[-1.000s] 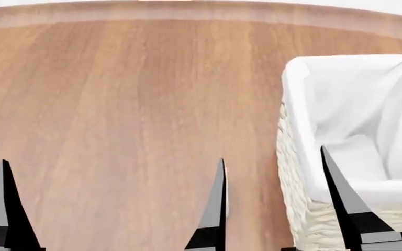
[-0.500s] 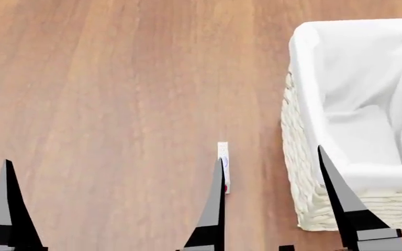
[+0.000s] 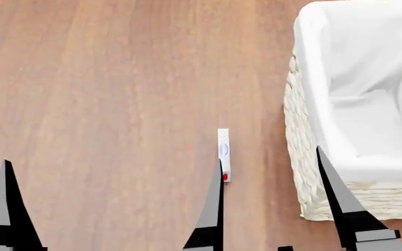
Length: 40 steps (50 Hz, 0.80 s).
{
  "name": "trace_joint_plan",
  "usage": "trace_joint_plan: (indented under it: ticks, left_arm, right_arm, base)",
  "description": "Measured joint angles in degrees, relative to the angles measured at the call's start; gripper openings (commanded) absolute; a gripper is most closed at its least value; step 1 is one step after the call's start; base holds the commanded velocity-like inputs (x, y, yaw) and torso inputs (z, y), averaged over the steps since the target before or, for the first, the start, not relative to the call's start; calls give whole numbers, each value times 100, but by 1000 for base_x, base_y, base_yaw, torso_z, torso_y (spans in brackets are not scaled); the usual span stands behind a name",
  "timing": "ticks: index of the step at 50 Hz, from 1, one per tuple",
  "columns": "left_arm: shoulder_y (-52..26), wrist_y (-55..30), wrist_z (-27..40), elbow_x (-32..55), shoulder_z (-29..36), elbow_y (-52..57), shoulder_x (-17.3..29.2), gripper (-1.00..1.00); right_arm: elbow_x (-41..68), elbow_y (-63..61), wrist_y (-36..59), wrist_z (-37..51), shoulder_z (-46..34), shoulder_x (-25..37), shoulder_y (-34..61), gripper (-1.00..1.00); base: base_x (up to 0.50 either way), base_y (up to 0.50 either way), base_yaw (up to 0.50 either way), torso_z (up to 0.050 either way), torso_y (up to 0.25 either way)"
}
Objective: Pick up the alphabet soup and the cream cheese box, and put them in the basket.
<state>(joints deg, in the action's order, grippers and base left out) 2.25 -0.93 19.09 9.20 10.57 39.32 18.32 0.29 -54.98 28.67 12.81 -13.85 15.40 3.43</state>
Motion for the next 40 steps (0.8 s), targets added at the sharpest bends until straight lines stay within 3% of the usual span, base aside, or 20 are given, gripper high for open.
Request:
trace_joint_plan:
  ticks: [40]
  left_arm:
    - [6, 68, 61, 127, 37, -24, 85, 100]
  right_arm:
    - [168, -9, -27, 120, 5, 55, -3, 100]
  base:
    - [0, 0, -188, 0, 0]
